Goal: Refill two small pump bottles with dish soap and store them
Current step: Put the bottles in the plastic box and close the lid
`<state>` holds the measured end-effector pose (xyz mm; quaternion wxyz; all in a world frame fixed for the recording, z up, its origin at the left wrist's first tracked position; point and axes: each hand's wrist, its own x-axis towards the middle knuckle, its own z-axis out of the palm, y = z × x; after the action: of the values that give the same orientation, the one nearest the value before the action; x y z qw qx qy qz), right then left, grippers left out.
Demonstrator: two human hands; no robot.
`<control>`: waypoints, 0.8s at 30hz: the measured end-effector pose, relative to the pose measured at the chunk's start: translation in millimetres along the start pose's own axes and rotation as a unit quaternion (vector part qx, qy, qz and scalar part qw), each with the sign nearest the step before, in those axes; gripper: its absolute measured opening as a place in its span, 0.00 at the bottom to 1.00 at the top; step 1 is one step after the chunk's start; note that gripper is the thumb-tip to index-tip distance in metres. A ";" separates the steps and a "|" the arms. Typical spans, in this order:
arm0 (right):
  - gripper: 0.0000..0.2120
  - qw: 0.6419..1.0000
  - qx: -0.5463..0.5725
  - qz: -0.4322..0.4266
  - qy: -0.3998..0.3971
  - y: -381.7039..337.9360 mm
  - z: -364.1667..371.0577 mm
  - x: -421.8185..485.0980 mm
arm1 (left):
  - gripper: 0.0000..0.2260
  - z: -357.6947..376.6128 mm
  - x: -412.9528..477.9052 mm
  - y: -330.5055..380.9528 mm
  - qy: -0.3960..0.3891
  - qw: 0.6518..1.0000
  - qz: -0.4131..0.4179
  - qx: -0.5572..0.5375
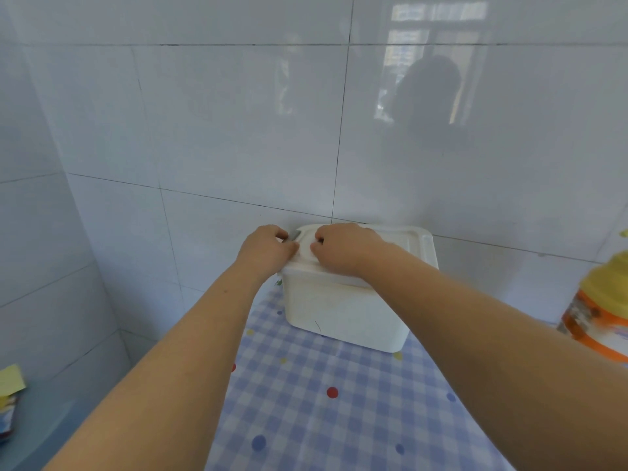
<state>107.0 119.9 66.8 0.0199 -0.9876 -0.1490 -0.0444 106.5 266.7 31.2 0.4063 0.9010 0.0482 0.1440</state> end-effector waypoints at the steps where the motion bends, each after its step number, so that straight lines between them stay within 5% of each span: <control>1: 0.16 1.000 0.002 -0.001 0.002 0.0 -0.1 0.0 | 0.17 -0.4 0.4 0.6 0.001 1.000 0.006 0.016; 13: 0.10 0.997 0.080 -0.016 0.013 8.9 -2.4 -9.1 | 0.12 -2.7 -0.2 11.9 -0.038 0.988 0.021 0.145; 17: 0.23 0.992 0.124 0.006 0.026 26.9 -13.2 -18.9 | 0.14 0.0 -2.9 20.9 -0.020 0.982 0.010 0.186; 24: 0.21 0.977 0.187 0.076 0.072 68.9 -26.3 -39.4 | 0.17 21.0 -12.2 55.6 0.005 0.984 0.106 0.140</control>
<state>87.7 41.1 87.4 0.2187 -0.9690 -0.0775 -0.0852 99.5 212.2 56.8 0.2581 0.9483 -0.0261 0.1829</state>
